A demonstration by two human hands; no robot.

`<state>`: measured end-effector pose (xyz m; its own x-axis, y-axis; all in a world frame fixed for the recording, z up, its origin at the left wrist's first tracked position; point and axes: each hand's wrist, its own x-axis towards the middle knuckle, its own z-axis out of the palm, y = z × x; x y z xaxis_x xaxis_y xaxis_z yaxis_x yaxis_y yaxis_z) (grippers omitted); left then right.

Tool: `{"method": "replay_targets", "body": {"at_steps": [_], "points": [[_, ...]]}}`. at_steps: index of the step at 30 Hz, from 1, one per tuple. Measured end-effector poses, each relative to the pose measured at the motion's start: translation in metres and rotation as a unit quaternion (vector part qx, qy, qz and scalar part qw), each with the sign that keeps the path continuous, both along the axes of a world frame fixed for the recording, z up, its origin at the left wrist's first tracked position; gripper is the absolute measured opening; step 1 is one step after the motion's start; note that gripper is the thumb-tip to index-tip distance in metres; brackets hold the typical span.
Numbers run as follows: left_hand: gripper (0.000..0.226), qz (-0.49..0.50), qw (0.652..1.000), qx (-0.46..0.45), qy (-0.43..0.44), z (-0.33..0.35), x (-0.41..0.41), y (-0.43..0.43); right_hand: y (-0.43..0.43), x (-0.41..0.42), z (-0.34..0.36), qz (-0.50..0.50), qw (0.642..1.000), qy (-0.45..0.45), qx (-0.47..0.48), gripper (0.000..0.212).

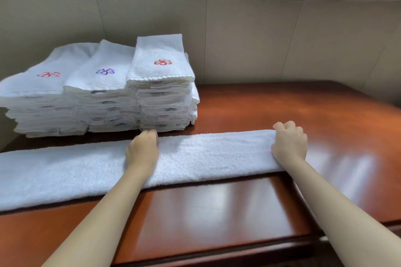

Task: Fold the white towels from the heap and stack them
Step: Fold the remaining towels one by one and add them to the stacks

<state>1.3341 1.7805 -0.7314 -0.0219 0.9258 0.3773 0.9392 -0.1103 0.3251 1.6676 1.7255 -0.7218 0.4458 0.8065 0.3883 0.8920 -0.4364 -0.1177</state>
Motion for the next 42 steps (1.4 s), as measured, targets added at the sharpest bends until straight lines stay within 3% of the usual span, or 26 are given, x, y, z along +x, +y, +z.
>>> {"method": "replay_targets", "body": {"at_steps": [4,8,11,14,19,23,28,34,39,41,42], "points": [[0.031,-0.019,0.999,-0.014,0.030,-0.001,0.000,-0.003,0.008,-0.048,0.005,0.169,0.982,-0.054,-0.066,0.023],[0.032,-0.056,0.996,-0.048,0.057,0.004,-0.006,-0.013,0.014,-0.105,-0.001,0.356,0.921,0.021,-0.155,0.031],[0.031,-0.125,0.981,-0.143,0.028,0.009,-0.022,-0.021,0.016,-0.129,-0.009,0.344,0.915,0.020,-0.208,0.046],[0.049,-0.150,0.965,-0.200,0.084,0.010,-0.046,-0.028,0.020,-0.135,-0.011,0.312,0.921,0.043,-0.229,0.052],[0.051,-0.032,0.975,-0.197,0.101,0.009,-0.112,-0.037,0.026,-0.167,-0.007,0.310,0.927,0.044,-0.206,0.048],[0.052,0.124,0.968,-0.211,0.052,0.007,-0.180,-0.054,0.028,-0.218,-0.005,0.386,0.902,0.053,-0.185,0.052],[0.055,0.294,0.935,-0.198,0.001,0.003,-0.254,-0.083,0.025,-0.264,-0.016,0.463,0.865,0.003,-0.192,0.055],[0.065,0.396,0.892,-0.204,-0.074,0.002,-0.283,-0.104,0.027,-0.275,-0.029,0.450,0.877,-0.021,-0.169,0.055],[0.050,0.436,0.888,-0.033,-0.141,0.008,-0.259,-0.100,0.022,-0.275,-0.028,0.446,0.880,-0.020,-0.162,0.054],[0.050,0.443,0.861,0.034,-0.246,0.012,-0.248,-0.096,0.020,-0.276,-0.025,0.446,0.881,-0.019,-0.155,0.053],[0.054,0.451,0.829,0.054,-0.326,0.015,-0.242,-0.092,0.019,-0.276,-0.024,0.446,0.882,-0.018,-0.149,0.052]]}}
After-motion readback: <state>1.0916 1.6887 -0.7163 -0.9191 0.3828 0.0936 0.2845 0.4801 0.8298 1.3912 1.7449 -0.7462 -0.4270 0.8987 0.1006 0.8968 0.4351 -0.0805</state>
